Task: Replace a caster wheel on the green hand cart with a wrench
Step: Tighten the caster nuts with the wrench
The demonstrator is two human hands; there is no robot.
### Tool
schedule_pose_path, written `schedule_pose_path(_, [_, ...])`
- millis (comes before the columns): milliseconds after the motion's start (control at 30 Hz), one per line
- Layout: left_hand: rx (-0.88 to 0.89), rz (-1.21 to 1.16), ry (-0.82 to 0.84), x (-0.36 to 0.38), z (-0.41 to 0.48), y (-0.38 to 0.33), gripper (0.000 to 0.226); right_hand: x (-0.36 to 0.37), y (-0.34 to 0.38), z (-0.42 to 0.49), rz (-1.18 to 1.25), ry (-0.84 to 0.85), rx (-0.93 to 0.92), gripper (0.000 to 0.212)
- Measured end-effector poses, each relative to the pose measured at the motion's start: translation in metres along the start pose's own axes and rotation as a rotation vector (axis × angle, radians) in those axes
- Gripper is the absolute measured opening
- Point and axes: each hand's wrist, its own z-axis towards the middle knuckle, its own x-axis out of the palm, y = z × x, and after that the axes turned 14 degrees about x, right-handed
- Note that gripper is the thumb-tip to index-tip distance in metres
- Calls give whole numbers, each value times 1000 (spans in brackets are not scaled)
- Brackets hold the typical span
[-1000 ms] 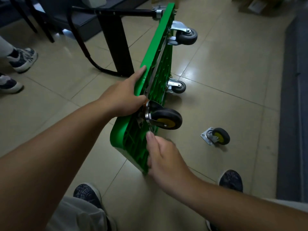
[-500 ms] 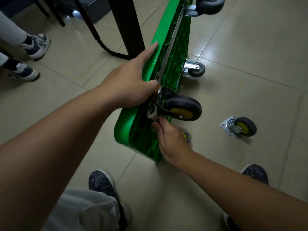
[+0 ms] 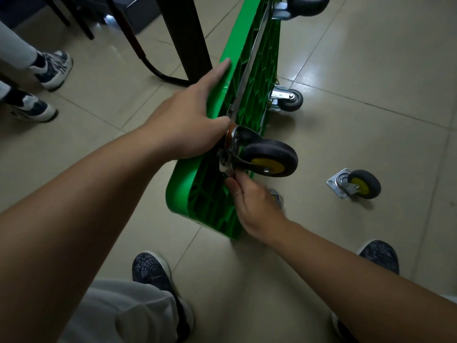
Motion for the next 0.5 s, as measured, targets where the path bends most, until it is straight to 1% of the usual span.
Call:
schedule_pose_path(100, [4,13,-1,-1,0,0,89,-3,3,0,-12,56,28,52])
schedule_pose_path(167, [0,20,3,-2,-1,1,88,0,8,-3,9,85,46,51])
schedule_pose_path(300, [-12,38,9,-2,-2,-1,89,5,16,-8,28,87,82,52])
schedule_pose_path(367, [-12,49,12,-2,-2,-1,88,4,19,-11,33,80,92,47])
schedule_pose_path(433, [-10,56,14,-3,-2,0,88,3,23,-15,33,74,97,34])
schedule_pose_path(467, [-9,59,16,-2,-2,0,88,4,26,-16,55,86,111,31])
schedule_pose_path(500, [-8,62,17,-3,-2,1,88,6,31,-18,110,119,144,32])
